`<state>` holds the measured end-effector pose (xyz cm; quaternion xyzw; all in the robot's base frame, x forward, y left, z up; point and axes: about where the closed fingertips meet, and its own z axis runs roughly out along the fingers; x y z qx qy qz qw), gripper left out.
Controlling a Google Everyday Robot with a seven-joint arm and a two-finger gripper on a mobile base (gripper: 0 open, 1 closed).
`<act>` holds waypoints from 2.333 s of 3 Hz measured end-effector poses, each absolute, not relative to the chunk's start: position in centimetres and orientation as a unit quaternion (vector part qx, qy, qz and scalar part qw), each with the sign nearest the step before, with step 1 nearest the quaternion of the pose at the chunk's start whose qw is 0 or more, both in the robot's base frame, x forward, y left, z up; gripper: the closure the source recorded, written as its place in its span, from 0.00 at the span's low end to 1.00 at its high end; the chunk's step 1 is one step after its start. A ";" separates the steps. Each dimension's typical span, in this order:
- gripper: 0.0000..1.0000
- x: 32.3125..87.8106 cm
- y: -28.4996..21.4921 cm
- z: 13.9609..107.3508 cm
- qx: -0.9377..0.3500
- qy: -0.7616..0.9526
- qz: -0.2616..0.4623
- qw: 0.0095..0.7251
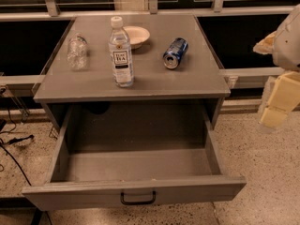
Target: Place blue plastic bottle into top drawer
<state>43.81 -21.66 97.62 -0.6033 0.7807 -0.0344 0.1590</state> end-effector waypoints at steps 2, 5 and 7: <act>0.00 45.7 -21.1 98.0 -0.606 0.773 -0.032 0.183; 0.00 55.5 -17.3 98.0 -0.603 0.748 0.057 0.272; 0.00 61.0 -13.2 97.2 -0.592 0.739 0.108 0.303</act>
Offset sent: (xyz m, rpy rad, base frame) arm 0.0521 0.0126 0.0049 0.0845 -0.0838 0.0452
